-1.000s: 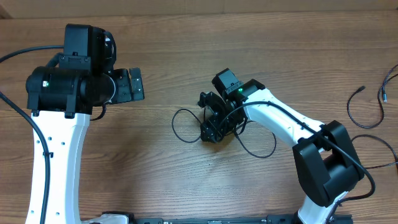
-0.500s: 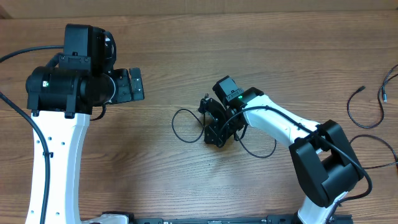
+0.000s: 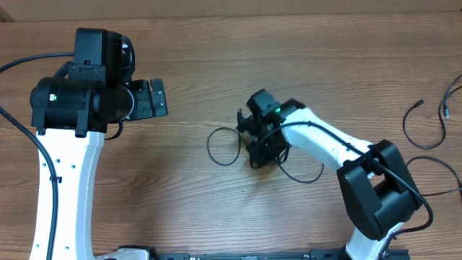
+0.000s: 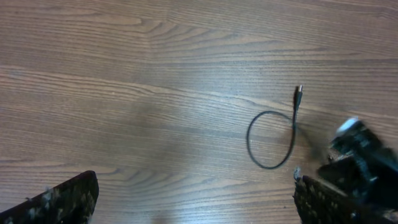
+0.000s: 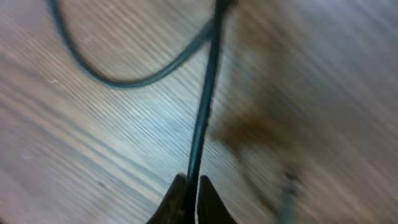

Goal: Untangle cables
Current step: 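Grasp the last black cable with the right gripper and lift it, then carry the cable to the upper right corner and release it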

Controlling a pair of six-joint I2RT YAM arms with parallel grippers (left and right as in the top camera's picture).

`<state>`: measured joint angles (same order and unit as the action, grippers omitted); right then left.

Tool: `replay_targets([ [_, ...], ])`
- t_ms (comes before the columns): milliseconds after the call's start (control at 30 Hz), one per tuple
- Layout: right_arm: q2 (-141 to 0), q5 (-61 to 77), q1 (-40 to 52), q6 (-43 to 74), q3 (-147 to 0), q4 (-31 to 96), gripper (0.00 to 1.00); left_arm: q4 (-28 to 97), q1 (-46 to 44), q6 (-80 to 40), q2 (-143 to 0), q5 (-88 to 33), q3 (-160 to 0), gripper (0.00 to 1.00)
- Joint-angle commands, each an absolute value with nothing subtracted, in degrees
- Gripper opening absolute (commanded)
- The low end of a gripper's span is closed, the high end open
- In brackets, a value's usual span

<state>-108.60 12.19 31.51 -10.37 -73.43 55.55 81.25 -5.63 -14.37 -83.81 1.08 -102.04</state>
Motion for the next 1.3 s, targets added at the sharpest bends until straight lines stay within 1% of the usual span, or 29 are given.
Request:
replay_targets([
  [0, -106.83, 2.28, 28.03, -8.32, -83.13, 59.40, 0.04, 81.19, -5.69, -13.28, -83.96, 0.82, -102.35, 1.00],
  [167, -106.83, -8.80, 22.94, -2.37, -99.07, 66.98, 0.04, 81.19, -5.69, -13.28, -83.96, 0.82, -102.35, 1.00],
  [267, -106.83, -12.03, 19.35, 0.45, -109.38, 69.19, 0.04, 81.19, -5.69, -13.28, -83.96, 0.82, -102.35, 1.00],
  [433, -106.83, -12.01, 13.17, 3.68, -122.89, 67.88, 0.04, 81.19, -5.69, -13.28, -83.96, 0.82, -102.35, 1.00],
  [567, -106.83, -11.99, 7.20, 12.53, -129.97, 63.53, 0.04, 81.19, -5.69, -13.28, -83.96, 0.82, -102.35, 1.00],
  [800, -106.83, -11.99, -3.16, 23.22, -132.90, 52.53, 0.04, 81.19, -5.69, -13.28, -83.96, 0.82, -102.35, 1.00],
  [933, -106.83, -11.94, -8.23, 31.35, -132.88, 48.99, 0.04, 81.19, -5.69, -13.28, -83.96, 0.82, -102.35, 1.00],
  [1100, -106.85, -11.97, -12.93, 31.70, -132.81, 42.52, 0.04, 81.19, -5.69, -13.28, -83.96, 0.82, -102.35, 1.00],
  [1267, -107.46, -11.94, -15.25, 30.37, -132.81, 38.24, 0.04, 81.19, -5.69, -13.28, -83.96, 0.82, -102.35, 1.00],
])
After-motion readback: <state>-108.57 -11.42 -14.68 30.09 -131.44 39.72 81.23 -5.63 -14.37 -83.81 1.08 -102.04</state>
